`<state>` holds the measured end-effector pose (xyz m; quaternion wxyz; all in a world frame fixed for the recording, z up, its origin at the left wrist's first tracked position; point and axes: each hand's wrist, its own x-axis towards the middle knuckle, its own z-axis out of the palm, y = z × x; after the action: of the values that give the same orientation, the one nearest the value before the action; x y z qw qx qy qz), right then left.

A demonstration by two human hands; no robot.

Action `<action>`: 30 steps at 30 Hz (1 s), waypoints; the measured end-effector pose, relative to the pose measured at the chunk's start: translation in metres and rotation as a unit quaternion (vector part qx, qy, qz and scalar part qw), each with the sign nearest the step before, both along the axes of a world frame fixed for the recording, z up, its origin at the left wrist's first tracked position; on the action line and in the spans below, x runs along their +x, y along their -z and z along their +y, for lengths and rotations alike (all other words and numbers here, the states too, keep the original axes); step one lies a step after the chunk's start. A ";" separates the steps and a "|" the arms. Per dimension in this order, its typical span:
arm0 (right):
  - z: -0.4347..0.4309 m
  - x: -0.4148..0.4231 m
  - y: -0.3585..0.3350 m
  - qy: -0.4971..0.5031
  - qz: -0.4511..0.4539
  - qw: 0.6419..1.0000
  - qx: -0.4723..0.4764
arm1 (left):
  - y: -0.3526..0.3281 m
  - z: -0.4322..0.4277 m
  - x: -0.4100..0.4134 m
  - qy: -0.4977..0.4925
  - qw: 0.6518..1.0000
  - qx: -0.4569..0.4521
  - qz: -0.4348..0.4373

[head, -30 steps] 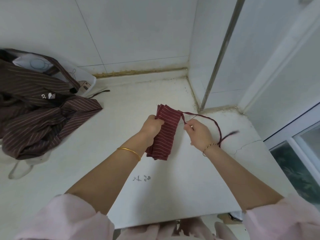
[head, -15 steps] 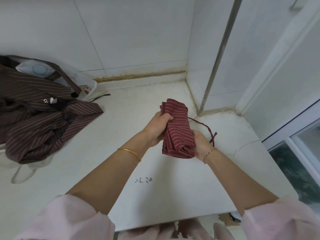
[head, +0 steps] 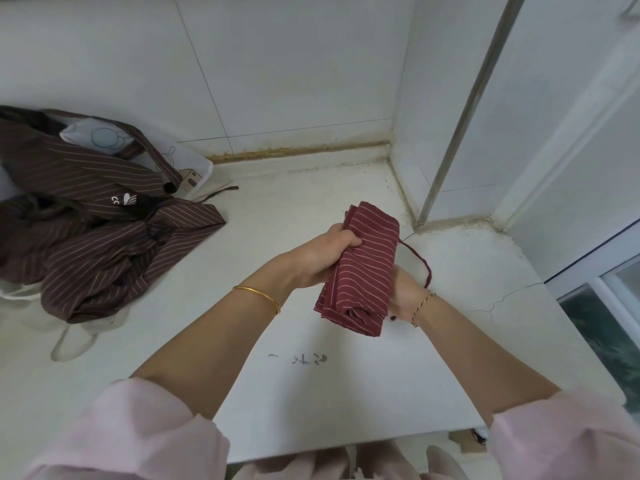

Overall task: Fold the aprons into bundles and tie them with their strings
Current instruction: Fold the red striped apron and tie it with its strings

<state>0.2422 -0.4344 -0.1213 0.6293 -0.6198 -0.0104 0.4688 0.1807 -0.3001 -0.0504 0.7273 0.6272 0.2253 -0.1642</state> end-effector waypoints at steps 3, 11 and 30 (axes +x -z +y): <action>0.003 0.009 -0.002 0.009 -0.074 0.995 -0.067 | -0.001 0.012 -0.004 -0.001 1.000 0.003 -0.005; 0.027 0.042 -0.008 -0.064 -0.443 0.890 -0.089 | -0.006 0.033 -0.016 0.049 0.999 0.013 0.002; 0.046 -0.029 -0.059 -0.143 -0.508 0.836 -0.148 | 0.017 0.054 0.017 -0.235 0.962 0.139 -0.014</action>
<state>0.2130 -0.3881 -0.0620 0.3623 -0.8481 -0.3479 0.1685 0.1974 -0.2466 -0.0676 0.6543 0.6535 0.3769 0.0530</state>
